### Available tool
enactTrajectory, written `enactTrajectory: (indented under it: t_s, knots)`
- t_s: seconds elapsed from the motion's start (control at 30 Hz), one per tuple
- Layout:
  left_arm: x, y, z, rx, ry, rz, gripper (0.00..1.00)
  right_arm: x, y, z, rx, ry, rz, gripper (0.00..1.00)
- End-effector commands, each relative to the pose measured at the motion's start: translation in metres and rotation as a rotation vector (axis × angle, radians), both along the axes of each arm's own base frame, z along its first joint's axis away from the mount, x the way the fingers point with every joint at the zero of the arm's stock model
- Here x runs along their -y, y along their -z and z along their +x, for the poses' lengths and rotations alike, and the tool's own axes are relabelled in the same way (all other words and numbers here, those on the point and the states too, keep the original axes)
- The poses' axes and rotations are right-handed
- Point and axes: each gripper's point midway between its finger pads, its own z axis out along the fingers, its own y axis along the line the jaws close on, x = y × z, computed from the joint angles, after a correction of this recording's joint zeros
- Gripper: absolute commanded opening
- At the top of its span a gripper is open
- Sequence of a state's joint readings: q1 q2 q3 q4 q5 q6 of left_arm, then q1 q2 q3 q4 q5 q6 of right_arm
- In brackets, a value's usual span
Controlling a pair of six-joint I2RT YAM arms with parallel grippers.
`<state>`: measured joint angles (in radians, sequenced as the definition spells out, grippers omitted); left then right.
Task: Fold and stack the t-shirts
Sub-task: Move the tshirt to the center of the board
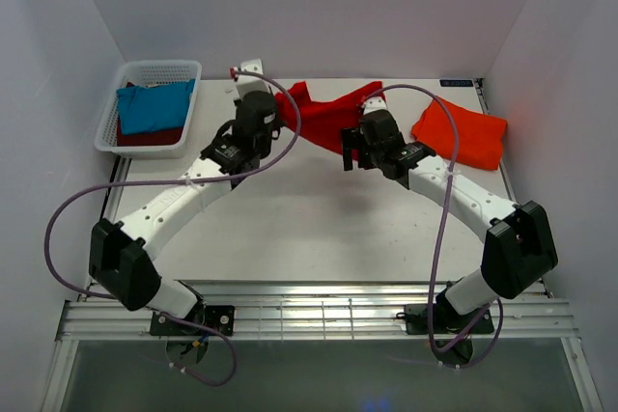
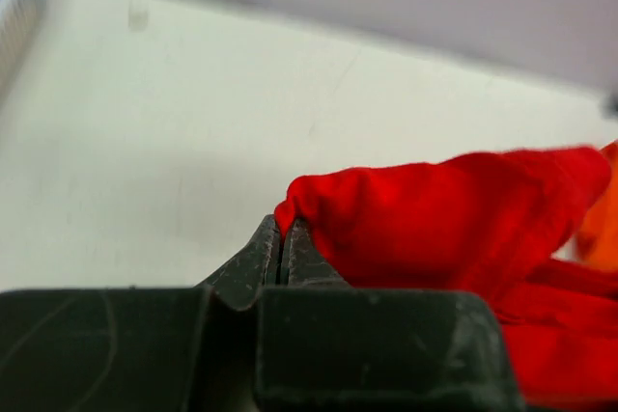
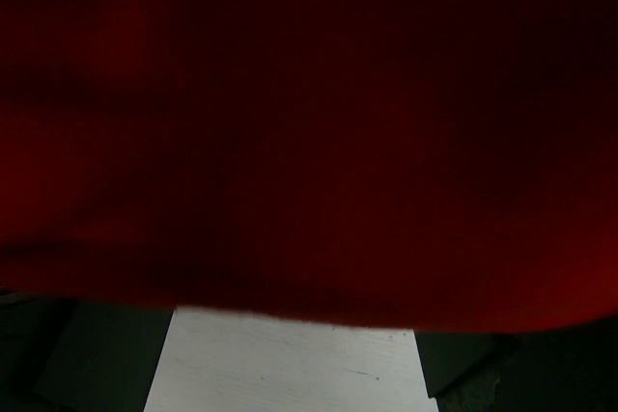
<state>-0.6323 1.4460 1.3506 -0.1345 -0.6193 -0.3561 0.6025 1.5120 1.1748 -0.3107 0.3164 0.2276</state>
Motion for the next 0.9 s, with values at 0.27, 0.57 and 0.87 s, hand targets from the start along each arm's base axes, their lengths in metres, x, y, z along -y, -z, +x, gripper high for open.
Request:
enactTrajectory:
  t_s: [0.27,0.57,0.87]
  knots:
    - [-0.028,0.312,-0.094,-0.697,-0.114,0.130,0.27,0.014,-0.015,-0.007,0.027,0.062,0.019,0.92]
    - [-0.013,0.280,-0.107,-0.600,-0.073,0.084,0.32,-0.019,0.014,0.017,0.023,-0.057,0.032,0.92]
    - [-0.021,0.265,-0.109,-0.563,-0.097,0.093,0.32,-0.103,0.038,0.096,-0.001,-0.187,0.119,0.89]
